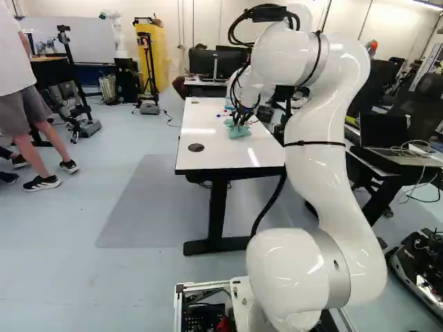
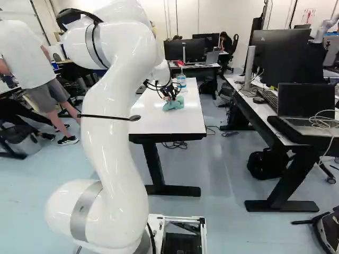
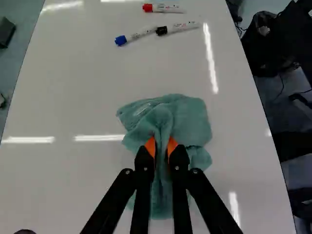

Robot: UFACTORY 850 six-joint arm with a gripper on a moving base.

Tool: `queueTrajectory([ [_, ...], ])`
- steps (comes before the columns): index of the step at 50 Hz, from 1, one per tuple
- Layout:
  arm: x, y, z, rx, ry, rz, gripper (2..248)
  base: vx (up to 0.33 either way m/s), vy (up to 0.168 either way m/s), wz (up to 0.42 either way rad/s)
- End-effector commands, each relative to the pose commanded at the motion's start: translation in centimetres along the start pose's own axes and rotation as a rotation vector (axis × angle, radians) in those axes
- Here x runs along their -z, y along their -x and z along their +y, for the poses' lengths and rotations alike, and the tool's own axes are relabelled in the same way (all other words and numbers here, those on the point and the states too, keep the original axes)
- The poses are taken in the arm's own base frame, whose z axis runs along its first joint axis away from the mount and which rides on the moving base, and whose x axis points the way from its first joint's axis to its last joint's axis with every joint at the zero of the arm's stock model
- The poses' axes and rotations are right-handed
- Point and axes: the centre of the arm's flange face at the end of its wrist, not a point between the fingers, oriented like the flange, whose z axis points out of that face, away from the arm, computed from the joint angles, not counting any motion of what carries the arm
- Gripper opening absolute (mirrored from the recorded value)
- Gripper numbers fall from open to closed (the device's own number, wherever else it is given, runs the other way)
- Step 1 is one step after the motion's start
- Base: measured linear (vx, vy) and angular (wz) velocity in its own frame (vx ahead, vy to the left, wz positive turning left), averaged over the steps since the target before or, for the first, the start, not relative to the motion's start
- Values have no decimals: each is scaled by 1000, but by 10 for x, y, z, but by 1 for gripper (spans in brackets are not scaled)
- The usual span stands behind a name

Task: Clean the table with the green towel

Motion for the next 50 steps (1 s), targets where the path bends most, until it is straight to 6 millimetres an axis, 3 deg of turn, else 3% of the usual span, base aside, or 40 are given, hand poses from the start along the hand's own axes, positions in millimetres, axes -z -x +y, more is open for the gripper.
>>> queueTrajectory([
  [10,-13,6,0,0,0,-17,48,0,0,0],
  [50,-13,7,0,0,0,-33,48,0,0,0],
])
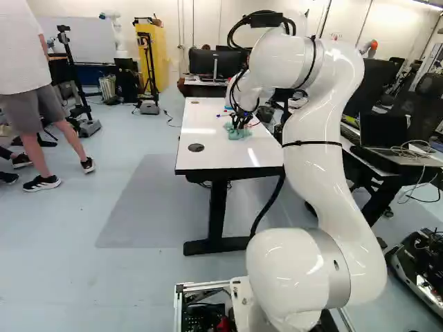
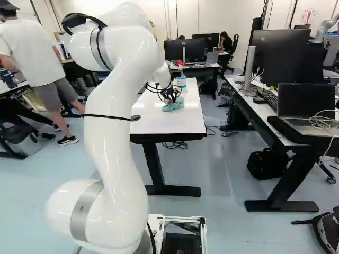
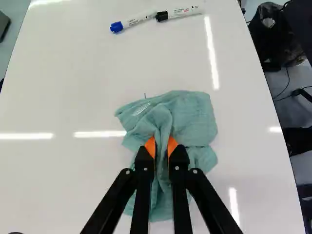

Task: Clean the table with the green towel

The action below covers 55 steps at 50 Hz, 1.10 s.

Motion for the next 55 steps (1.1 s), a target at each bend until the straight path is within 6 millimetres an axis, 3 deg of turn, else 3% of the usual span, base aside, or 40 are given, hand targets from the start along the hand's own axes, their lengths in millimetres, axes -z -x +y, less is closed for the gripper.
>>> queueTrajectory([
  [28,-1,0,0,-1,0,-19,48,0,0,0],
  [55,-29,-31,-1,1,0,27,48,0,0,0],
])
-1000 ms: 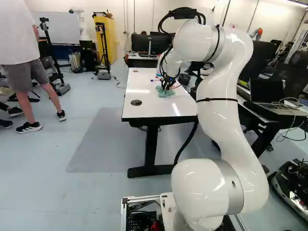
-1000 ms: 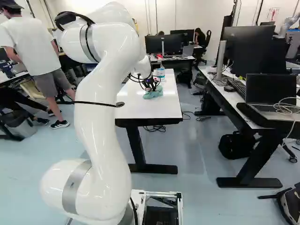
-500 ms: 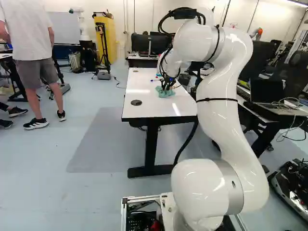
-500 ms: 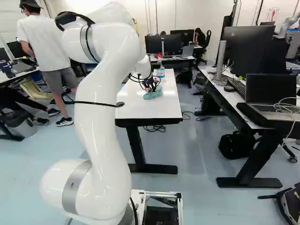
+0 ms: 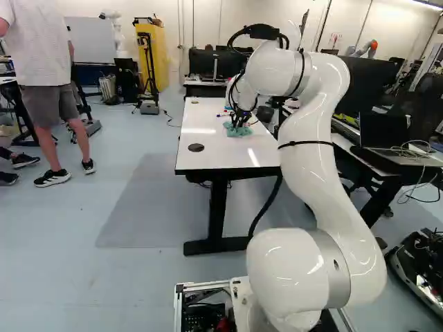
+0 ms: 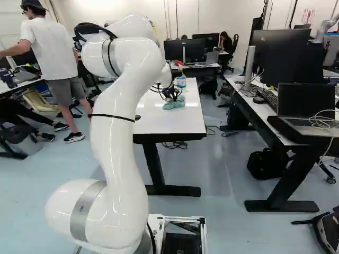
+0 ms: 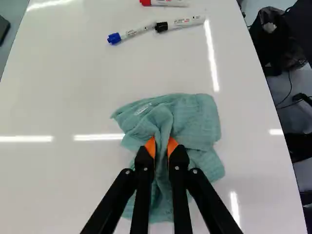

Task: Clean the table with the green towel

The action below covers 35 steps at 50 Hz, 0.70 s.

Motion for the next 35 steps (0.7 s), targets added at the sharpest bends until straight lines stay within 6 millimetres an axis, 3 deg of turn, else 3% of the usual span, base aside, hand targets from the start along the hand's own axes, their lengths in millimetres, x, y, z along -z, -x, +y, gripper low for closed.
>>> queueTrajectory([
  [20,-20,-20,-20,20,-16,36,48,0,0,0],
  [35,-22,-22,-46,47,-36,41,48,0,0,0],
])
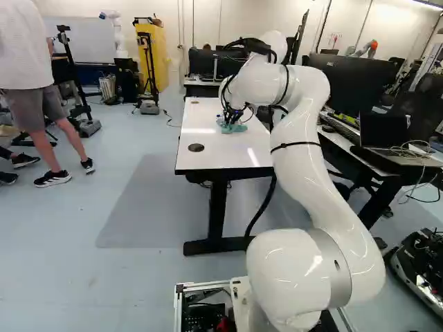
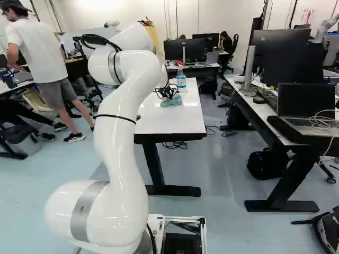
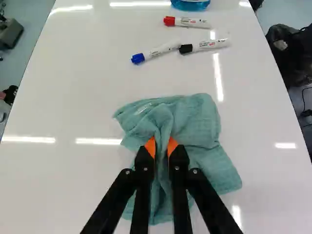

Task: Clean the table with the green towel

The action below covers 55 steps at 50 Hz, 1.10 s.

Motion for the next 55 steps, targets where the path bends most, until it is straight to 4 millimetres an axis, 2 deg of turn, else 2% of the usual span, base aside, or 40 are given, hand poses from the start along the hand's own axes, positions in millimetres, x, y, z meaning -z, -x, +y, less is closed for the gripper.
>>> queueTrajectory([
  [12,8,7,-18,18,-14,-13,48,0,0,0],
  [26,24,22,-27,28,-22,-41,48,0,0,0],
  [43,45,42,-26,29,-21,-74,48,0,0,0],
  [55,56,53,-14,16,-12,-91,48,0,0,0],
])
